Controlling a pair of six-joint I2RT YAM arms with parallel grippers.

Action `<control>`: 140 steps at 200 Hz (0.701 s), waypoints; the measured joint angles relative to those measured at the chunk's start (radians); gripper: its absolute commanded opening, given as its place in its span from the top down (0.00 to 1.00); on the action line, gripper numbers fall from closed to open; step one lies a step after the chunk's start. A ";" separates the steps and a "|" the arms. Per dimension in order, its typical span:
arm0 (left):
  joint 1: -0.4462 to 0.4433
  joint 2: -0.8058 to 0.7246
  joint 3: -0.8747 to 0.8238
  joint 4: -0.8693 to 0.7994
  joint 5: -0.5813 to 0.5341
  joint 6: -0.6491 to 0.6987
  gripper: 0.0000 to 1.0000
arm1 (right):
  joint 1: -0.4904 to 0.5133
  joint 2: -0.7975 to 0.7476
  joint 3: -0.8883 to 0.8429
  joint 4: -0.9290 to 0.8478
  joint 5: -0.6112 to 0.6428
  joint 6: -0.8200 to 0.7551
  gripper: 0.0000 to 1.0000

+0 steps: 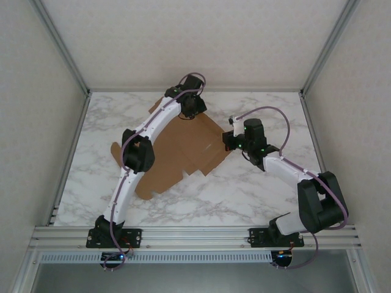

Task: Fold the paper box

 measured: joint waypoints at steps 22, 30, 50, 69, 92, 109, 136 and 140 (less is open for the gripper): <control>0.000 0.002 0.000 0.001 0.014 -0.010 0.88 | 0.006 0.000 0.000 -0.005 0.011 -0.003 0.94; 0.000 0.002 0.000 0.003 0.017 -0.010 0.90 | 0.009 0.000 0.000 -0.005 0.014 -0.003 0.92; 0.000 0.002 0.000 0.013 0.021 -0.014 0.92 | 0.013 0.000 0.000 -0.004 0.021 0.000 0.82; 0.000 0.002 0.000 0.024 0.021 -0.024 0.95 | 0.013 0.000 0.000 -0.005 0.032 0.005 0.68; 0.004 0.002 -0.017 0.050 0.022 -0.029 0.97 | 0.013 -0.009 0.000 -0.016 0.056 0.006 0.41; 0.008 0.002 -0.040 0.059 0.022 -0.029 0.97 | 0.013 -0.032 0.000 -0.025 0.070 0.024 0.31; 0.012 -0.005 -0.115 0.108 0.040 -0.028 0.95 | 0.012 -0.081 0.019 -0.046 0.072 0.052 0.31; 0.012 -0.011 -0.138 0.122 0.044 -0.028 0.95 | 0.012 -0.088 0.026 -0.052 0.071 0.057 0.31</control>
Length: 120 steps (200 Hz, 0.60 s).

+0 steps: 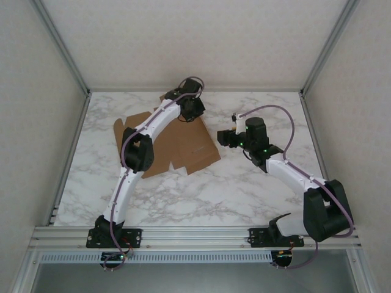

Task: Fold the paper box

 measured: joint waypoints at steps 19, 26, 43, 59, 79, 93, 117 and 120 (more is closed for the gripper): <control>-0.001 -0.055 -0.158 0.079 0.013 0.013 0.95 | 0.000 -0.023 0.032 -0.019 -0.004 0.030 0.39; -0.001 -0.084 -0.230 0.119 0.022 0.018 0.95 | 0.000 -0.025 0.045 -0.029 -0.004 0.043 0.45; -0.003 -0.175 -0.422 0.233 0.047 0.022 0.98 | -0.002 -0.020 0.084 -0.069 -0.004 0.084 0.60; -0.003 -0.256 -0.579 0.343 0.076 0.021 1.00 | -0.009 0.006 0.126 -0.100 -0.011 0.131 0.77; -0.003 -0.328 -0.721 0.471 0.113 0.018 1.00 | -0.030 0.067 0.159 -0.113 -0.060 0.206 0.84; -0.003 -0.358 -0.797 0.548 0.134 0.018 1.00 | -0.040 0.113 0.162 -0.113 -0.103 0.255 0.93; -0.003 -0.376 -0.902 0.658 0.172 0.018 1.00 | -0.045 0.211 0.172 -0.127 -0.195 0.337 0.96; -0.002 -0.377 -0.912 0.668 0.176 0.018 1.00 | -0.045 0.228 0.178 -0.131 -0.215 0.349 0.96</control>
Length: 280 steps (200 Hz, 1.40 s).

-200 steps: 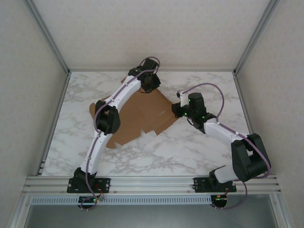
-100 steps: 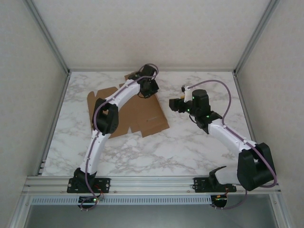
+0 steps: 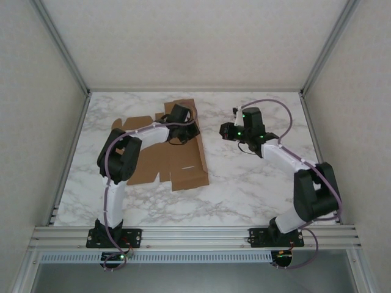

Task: Fold the paper box

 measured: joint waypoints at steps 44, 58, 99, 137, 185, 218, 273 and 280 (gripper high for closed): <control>0.005 0.000 -0.077 0.110 0.039 0.000 1.00 | 0.029 0.180 0.031 0.010 -0.160 0.117 1.00; 0.006 0.000 -0.084 0.125 0.043 0.000 1.00 | 0.058 0.220 0.031 0.031 -0.188 0.153 1.00; 0.008 0.000 -0.090 0.135 0.049 0.001 0.93 | 0.116 0.305 0.042 0.051 -0.211 0.198 1.00; 0.009 0.000 -0.090 0.123 0.054 0.009 0.73 | 0.122 0.345 0.069 0.021 -0.201 0.201 1.00; 0.018 0.000 -0.092 0.082 0.056 0.031 0.76 | 0.136 0.371 0.093 0.011 -0.191 0.197 1.00; 0.027 -0.006 -0.107 0.106 0.075 0.045 0.95 | 0.143 0.379 0.106 -0.016 -0.166 0.186 1.00; 0.047 -0.016 -0.151 0.156 0.113 0.058 1.00 | 0.131 0.339 0.106 -0.103 -0.116 0.163 1.00; 0.049 -0.016 -0.154 0.160 0.117 0.058 1.00 | 0.124 0.318 0.106 -0.116 -0.110 0.163 1.00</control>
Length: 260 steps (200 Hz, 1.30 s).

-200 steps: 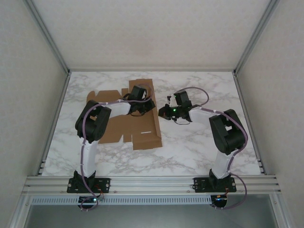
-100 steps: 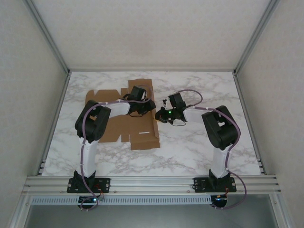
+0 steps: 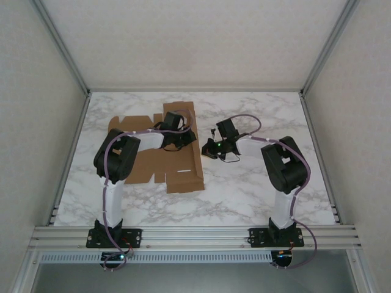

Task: Fold the paper box

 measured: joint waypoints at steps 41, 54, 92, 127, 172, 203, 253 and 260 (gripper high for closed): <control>0.010 0.000 -0.034 0.061 0.027 -0.005 1.00 | -0.044 -0.154 0.000 -0.040 0.039 -0.019 0.95; 0.014 0.000 -0.045 0.082 0.039 -0.016 1.00 | -0.050 -0.198 0.000 -0.054 0.056 -0.027 0.91; 0.027 -0.027 -0.078 0.105 0.048 -0.096 1.00 | -0.054 -0.319 -0.001 -0.099 0.090 -0.083 0.80; 0.029 -0.113 -0.056 0.053 -0.014 -0.192 1.00 | -0.056 -0.396 -0.001 -0.165 0.138 -0.132 0.80; 0.025 -0.247 0.077 -0.088 -0.193 -0.336 1.00 | -0.059 -0.501 -0.001 -0.248 0.190 -0.193 0.63; 0.015 -0.314 0.101 -0.144 -0.315 -0.466 1.00 | -0.059 -0.570 0.016 -0.301 0.198 -0.204 0.64; -0.014 -0.397 0.054 -0.154 -0.482 -0.692 1.00 | -0.061 -0.566 0.208 -0.419 0.194 -0.107 0.56; -0.016 -0.405 0.054 -0.156 -0.502 -0.713 1.00 | -0.064 -0.560 0.245 -0.438 0.187 -0.090 0.55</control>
